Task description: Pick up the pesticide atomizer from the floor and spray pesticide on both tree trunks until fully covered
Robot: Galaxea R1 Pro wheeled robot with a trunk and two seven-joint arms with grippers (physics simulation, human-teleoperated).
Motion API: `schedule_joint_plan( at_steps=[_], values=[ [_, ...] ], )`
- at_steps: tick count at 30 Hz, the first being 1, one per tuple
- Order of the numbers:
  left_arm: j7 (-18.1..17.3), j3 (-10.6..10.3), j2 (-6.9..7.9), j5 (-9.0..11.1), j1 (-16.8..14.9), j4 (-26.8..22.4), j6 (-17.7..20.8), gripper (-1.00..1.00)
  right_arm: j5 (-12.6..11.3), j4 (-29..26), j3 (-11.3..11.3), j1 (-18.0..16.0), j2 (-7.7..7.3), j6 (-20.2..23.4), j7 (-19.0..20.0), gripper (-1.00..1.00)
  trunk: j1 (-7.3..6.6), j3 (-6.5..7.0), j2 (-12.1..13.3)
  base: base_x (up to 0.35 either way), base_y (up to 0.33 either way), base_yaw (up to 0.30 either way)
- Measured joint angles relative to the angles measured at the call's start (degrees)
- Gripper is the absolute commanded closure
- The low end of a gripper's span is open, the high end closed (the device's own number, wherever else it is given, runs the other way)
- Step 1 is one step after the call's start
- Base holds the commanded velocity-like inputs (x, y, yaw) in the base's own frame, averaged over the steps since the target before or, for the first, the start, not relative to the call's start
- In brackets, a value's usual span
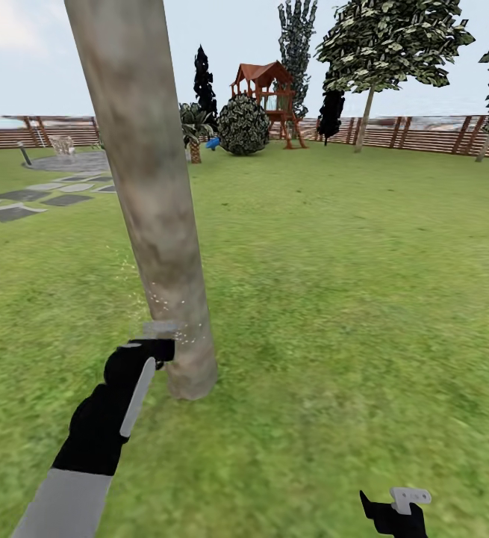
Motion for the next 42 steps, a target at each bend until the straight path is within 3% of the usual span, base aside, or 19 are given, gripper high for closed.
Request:
schedule_joint_plan(
  at_steps=[1,2,4,7,9,11,12,14,15,17,19,21,23,25,27,31,33,37,42],
  values=[
    [0.13,-3.12,-0.39,0.16,-0.04,-0.18,0.14,1.00,0.00,0.00,0.00,0.00,0.00,0.00,0.00,-1.00,0.00,0.00,0.00,0.000,0.000,0.000],
    [0.21,-4.30,-1.14,-0.07,-0.14,-0.25,0.23,1.00,-0.03,0.00,0.00,0.00,0.00,0.00,0.00,-1.00,0.00,0.00,0.00,0.000,0.000,0.000],
    [0.29,-4.96,-1.89,-0.65,-0.35,-0.52,0.48,1.00,-0.04,0.00,0.00,0.00,0.00,0.00,0.00,-1.00,0.00,0.00,0.00,0.000,0.000,0.000],
    [0.35,-4.66,-1.54,-1.21,-0.24,-2.80,2.08,1.00,-0.02,0.00,0.00,0.00,0.00,0.00,0.00,-1.00,0.00,0.00,0.00,0.000,0.000,0.000],
    [0.41,-2.21,-1.09,-1.74,-0.21,-3.38,2.36,1.00,-0.02,0.00,0.00,0.00,0.00,0.00,0.00,-1.00,0.00,0.00,0.00,0.000,0.000,0.000],
    [0.37,2.98,-0.80,-2.05,-0.15,-3.65,2.70,1.00,0.02,0.00,0.00,0.00,0.00,0.00,0.00,-1.00,0.00,0.00,0.00,0.000,0.000,0.000],
    [0.34,4.23,-0.36,-2.01,-0.13,-3.68,2.74,1.00,0.02,0.00,0.00,0.00,0.00,0.00,0.00,-1.00,0.00,0.00,0.00,0.000,0.000,0.000],
    [0.31,4.33,-0.24,-1.24,0.02,-3.71,2.64,1.00,-0.02,0.00,0.00,0.00,0.00,0.00,0.00,-1.00,0.00,0.00,0.00,0.000,0.000,0.000],
    [0.31,4.04,-0.34,-1.14,0.04,-3.72,2.64,1.00,-0.03,0.00,0.00,0.00,0.00,0.00,0.00,-1.00,0.00,0.00,0.00,0.000,0.000,0.000],
    [0.39,-0.43,-0.88,-0.55,-0.15,-3.72,2.76,1.00,-0.03,0.00,0.00,0.00,0.00,0.00,0.00,-1.00,0.00,0.00,0.00,0.000,0.000,0.000],
    [0.50,-3.22,-1.76,-0.78,-0.51,-3.73,3.08,1.00,-0.02,0.00,0.00,0.00,0.00,0.00,0.00,-1.00,0.00,0.00,0.00,0.000,0.000,0.000],
    [0.55,-4.41,-3.05,-1.08,-0.69,-3.73,3.20,1.00,0.02,0.00,0.00,0.00,0.00,0.00,0.00,-1.00,0.00,0.00,0.00,0.000,0.000,0.000],
    [0.57,-4.37,-3.00,-1.61,-0.65,-3.78,3.29,1.00,-0.01,0.00,0.00,0.00,0.00,0.00,0.00,-1.00,0.00,0.00,0.00,0.000,0.000,0.000],
    [0.58,-3.07,-2.72,-1.98,-0.71,-4.77,3.39,1.00,-0.03,0.00,0.00,0.00,0.00,0.00,0.00,-1.00,0.00,0.00,0.00,0.000,0.000,0.000],
    [0.59,1.05,-2.47,-2.29,-0.72,-6.01,3.77,1.00,-0.01,0.00,0.00,0.00,0.00,0.00,0.00,-1.00,0.00,0.00,0.00,0.000,0.000,0.000],
    [0.58,3.69,0.29,-1.96,-1.19,-6.36,4.02,1.00,-0.02,0.00,0.00,0.00,0.00,0.00,0.00,-1.00,0.00,0.00,0.00,0.000,0.000,0.000],
    [0.57,3.51,-0.22,-1.30,-1.51,-6.54,3.95,1.00,-0.01,0.00,0.00,0.00,0.00,0.00,0.00,-1.00,0.00,0.00,0.00,0.000,0.000,0.000],
    [0.57,3.29,-3.85,-1.09,-3.17,-6.54,4.24,1.00,-0.01,0.00,0.00,0.00,0.00,0.00,0.00,-1.00,0.00,0.00,0.00,0.000,0.000,0.000],
    [0.57,2.38,-5.09,-1.65,-4.90,-6.54,4.33,1.00,-0.02,0.00,0.00,0.00,0.00,0.00,-0.03,-1.00,0.00,0.00,0.00,0.000,0.000,0.000]
  ],
)
